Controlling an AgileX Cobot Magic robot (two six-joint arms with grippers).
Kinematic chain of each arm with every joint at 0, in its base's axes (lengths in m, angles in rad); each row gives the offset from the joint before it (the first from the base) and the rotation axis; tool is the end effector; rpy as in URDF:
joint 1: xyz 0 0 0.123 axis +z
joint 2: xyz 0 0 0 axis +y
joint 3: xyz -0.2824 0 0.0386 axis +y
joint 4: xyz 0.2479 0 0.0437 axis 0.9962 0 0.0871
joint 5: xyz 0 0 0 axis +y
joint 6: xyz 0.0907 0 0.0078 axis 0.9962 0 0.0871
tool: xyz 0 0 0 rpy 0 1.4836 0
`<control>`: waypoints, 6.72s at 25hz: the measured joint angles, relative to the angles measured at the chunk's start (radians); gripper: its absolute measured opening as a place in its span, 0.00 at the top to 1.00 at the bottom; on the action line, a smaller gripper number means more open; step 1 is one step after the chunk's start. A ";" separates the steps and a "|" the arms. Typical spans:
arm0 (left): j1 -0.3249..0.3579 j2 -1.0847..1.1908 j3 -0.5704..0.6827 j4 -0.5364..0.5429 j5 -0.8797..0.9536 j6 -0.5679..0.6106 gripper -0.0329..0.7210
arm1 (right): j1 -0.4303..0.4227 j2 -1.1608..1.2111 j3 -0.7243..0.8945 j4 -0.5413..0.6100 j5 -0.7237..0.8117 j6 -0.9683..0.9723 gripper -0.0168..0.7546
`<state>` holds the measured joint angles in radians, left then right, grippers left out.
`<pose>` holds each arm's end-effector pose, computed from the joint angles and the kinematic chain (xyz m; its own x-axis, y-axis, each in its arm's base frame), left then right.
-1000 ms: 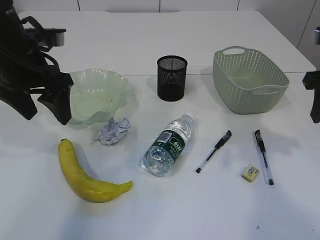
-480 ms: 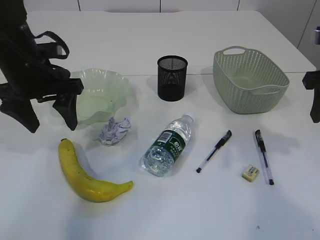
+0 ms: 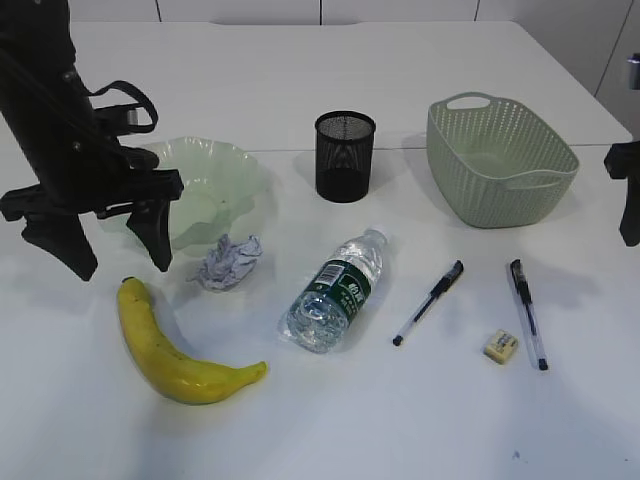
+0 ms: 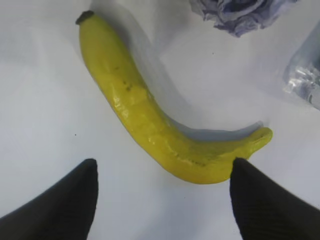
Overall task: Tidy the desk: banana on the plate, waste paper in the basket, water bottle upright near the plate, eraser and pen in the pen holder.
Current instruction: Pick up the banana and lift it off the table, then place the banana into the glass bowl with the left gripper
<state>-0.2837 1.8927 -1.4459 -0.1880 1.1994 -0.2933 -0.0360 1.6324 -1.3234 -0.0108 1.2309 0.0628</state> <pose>0.3507 -0.1188 0.2213 -0.9963 -0.0730 0.0450 -0.0796 0.9824 -0.1692 0.3157 -0.0123 0.2783 -0.9885 0.0948 -0.1182 0.0958 0.9954 -0.0031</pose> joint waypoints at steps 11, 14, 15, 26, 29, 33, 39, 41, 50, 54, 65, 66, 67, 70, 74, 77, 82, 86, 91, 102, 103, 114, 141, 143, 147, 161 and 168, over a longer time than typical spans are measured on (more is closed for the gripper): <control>0.000 0.015 0.000 0.076 -0.018 -0.121 0.18 | 0.000 0.000 0.000 0.011 0.000 0.000 0.42; 0.000 0.060 0.000 0.076 0.001 -0.125 0.18 | 0.000 0.000 0.000 0.011 0.000 0.000 0.42; 0.000 0.079 0.000 0.074 0.002 -0.125 0.18 | 0.000 0.000 0.000 0.016 0.000 0.000 0.42; -0.002 0.129 0.000 0.060 -0.002 -0.125 0.18 | 0.000 0.000 0.000 0.022 0.000 0.000 0.42; -0.002 0.147 0.000 0.046 -0.005 -0.125 0.18 | 0.000 0.000 0.000 0.022 0.000 0.000 0.42; -0.007 0.159 0.000 0.038 -0.011 -0.127 0.18 | 0.000 0.000 0.000 0.022 -0.002 0.000 0.42; -0.008 0.165 0.000 0.034 -0.037 -0.127 0.18 | 0.000 0.000 0.000 0.022 -0.002 0.000 0.42; -0.008 0.165 0.000 0.034 -0.043 -0.127 0.18 | 0.000 0.000 0.000 0.022 -0.002 0.000 0.42; -0.008 0.165 0.000 0.034 -0.056 -0.127 0.18 | 0.000 0.000 0.000 0.022 -0.002 0.000 0.42; -0.008 0.165 0.000 0.034 -0.058 -0.127 0.18 | 0.000 0.000 0.000 0.022 -0.002 0.000 0.42; -0.008 0.189 0.000 0.036 -0.054 -0.125 0.18 | 0.000 0.000 0.000 0.022 -0.002 0.000 0.42; -0.008 0.189 0.000 0.036 -0.054 -0.123 0.18 | 0.000 0.000 0.000 0.022 -0.002 0.000 0.42; -0.008 0.189 0.000 0.036 -0.054 -0.123 0.18 | 0.000 0.000 0.000 0.022 -0.002 0.000 0.42; -0.008 0.198 0.000 0.036 -0.054 -0.116 0.18 | 0.000 0.000 0.000 0.022 -0.002 0.000 0.42; -0.008 0.212 0.000 0.036 -0.054 -0.112 0.18 | 0.000 0.000 0.000 0.022 -0.002 0.000 0.42; -0.008 0.220 0.000 0.036 -0.054 -0.111 0.18 | 0.000 0.000 0.000 0.022 -0.002 0.000 0.42; -0.008 0.225 -0.002 0.036 -0.054 -0.104 0.21 | 0.000 0.000 0.000 0.022 -0.002 0.000 0.42; -0.008 0.225 -0.002 0.036 -0.056 -0.103 0.25 | 0.000 0.000 0.000 0.022 -0.002 0.000 0.42; -0.008 0.239 -0.002 0.036 -0.056 -0.101 0.29 | 0.000 0.000 0.000 0.022 -0.002 0.000 0.42; -0.008 0.258 -0.002 0.042 -0.052 -0.083 0.46 | 0.000 0.000 0.000 0.022 -0.002 0.000 0.42; -0.008 0.258 -0.002 0.044 -0.052 -0.081 0.52 | 0.000 0.000 0.000 0.022 -0.002 0.000 0.42; -0.008 0.258 -0.002 0.087 -0.054 0.086 0.62 | 0.000 0.000 0.000 0.019 -0.002 0.000 0.42; -0.009 0.154 -0.010 0.159 -0.008 0.180 0.62 | 0.000 0.000 0.000 0.005 -0.002 0.000 0.42; -0.009 0.130 -0.010 0.159 -0.007 0.180 0.62 | 0.000 0.000 0.000 0.004 -0.002 0.000 0.42; -0.009 0.094 -0.021 0.159 -0.001 0.180 0.62 | 0.000 0.000 0.000 0.004 -0.002 0.000 0.42; -0.009 0.052 -0.375 0.162 -0.016 0.180 0.62 | 0.000 0.000 0.000 0.002 -0.002 -0.002 0.42; -0.009 0.052 -0.414 0.168 -0.157 0.180 0.62 | 0.000 0.000 0.000 0.000 -0.002 -0.002 0.42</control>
<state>-0.2930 1.9445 -1.8602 -0.0197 1.0423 -0.1131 -0.0360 1.6324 -1.3234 -0.0109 1.2292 0.0610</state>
